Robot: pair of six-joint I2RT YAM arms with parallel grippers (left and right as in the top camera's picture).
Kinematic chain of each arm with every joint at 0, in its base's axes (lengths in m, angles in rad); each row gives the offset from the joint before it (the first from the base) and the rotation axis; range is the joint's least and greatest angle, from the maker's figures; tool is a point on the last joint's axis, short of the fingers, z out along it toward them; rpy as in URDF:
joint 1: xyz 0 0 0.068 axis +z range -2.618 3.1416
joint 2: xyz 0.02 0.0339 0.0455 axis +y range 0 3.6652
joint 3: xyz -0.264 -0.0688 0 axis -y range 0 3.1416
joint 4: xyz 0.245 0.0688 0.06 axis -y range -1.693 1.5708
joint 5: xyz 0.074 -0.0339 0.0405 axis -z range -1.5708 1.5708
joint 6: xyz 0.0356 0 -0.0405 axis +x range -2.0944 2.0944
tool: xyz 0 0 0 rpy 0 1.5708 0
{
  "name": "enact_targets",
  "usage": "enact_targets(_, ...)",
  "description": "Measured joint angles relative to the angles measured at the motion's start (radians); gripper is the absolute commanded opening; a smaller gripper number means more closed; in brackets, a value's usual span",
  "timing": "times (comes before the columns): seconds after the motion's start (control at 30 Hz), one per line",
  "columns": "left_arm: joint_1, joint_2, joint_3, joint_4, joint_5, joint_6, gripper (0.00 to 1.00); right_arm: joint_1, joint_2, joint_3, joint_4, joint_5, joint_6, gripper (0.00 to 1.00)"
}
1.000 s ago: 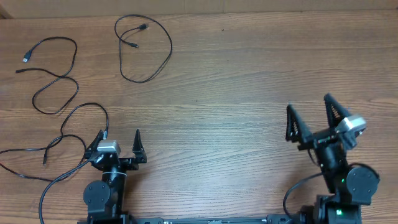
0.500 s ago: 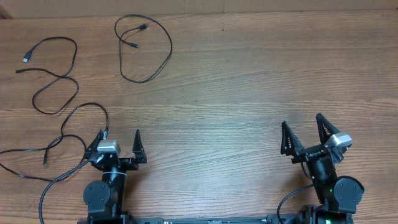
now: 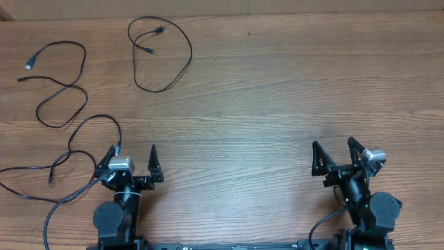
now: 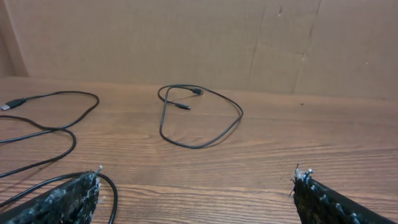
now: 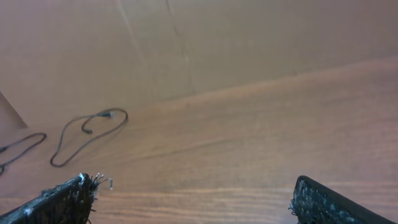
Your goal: Untangle cables
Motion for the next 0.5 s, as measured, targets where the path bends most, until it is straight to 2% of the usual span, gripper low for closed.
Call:
enact_targets(0.3,0.0,0.0,0.0,0.0,0.0,0.0,1.0,-0.004,-0.049,0.0,0.0,0.0,0.0,1.0)
enact_targets(0.5,0.0,0.0,0.0,0.0,0.0,0.0,0.99,0.075,-0.049,0.0,0.0,0.013,-0.014,1.0)
